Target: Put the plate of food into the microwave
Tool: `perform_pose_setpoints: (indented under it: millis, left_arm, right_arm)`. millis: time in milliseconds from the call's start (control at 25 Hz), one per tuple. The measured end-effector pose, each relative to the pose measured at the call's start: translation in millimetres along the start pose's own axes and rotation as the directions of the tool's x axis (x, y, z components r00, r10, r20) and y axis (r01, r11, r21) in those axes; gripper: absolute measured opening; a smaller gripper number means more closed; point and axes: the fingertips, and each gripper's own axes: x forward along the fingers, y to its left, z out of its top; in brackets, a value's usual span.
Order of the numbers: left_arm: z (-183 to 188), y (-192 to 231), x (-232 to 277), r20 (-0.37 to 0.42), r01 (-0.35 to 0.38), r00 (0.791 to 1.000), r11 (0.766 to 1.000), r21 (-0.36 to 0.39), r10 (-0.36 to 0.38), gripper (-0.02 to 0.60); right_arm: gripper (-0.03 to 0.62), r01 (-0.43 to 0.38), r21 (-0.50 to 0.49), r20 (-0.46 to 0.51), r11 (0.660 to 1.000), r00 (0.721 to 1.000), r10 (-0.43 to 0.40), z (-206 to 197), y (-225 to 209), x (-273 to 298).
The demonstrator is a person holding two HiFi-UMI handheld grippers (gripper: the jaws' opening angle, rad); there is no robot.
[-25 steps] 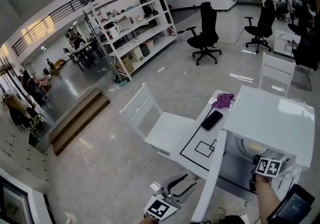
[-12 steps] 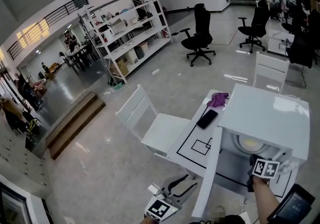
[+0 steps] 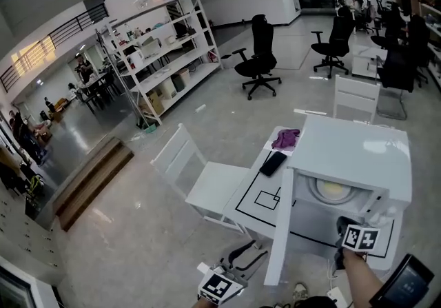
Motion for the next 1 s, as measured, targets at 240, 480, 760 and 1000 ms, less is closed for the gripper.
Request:
perform_pose_setpoints:
  millis: [240, 480, 760, 1000]
  left_arm:
    - [-3.0, -13.9, -6.5, 0.018, 0.026, 1.0, 1.0, 0.001, -0.026, 0.189]
    - [-4.2, -19.7, -17.4, 0.022, 0.032, 0.999, 0.999, -0.011, -0.032, 0.189]
    - [-0.7, -28.2, -37.2, 0.046, 0.029, 0.999, 0.993, -0.117, -0.023, 0.189]
    - [-8.3, -35.9, -48.3, 0.062, 0.003, 0.998, 0.978, -0.208, 0.01, 0.189]
  right_arm:
    - [0.002, 0.002, 0.002, 0.033, 1.0, 0.999, -0.002, -11.9, 5.3, -35.6]
    - [0.002, 0.013, -0.002, 0.068, 1.0, 0.998, -0.012, -23.2, 9.2, -71.2]
    - [0.002, -0.043, 0.034, 0.113, 0.999, 0.993, 0.039, -37.7, 30.6, -115.1]
    - [0.002, -0.127, 0.046, 0.154, 0.991, 0.981, 0.118, -47.8, 45.7, -139.7]
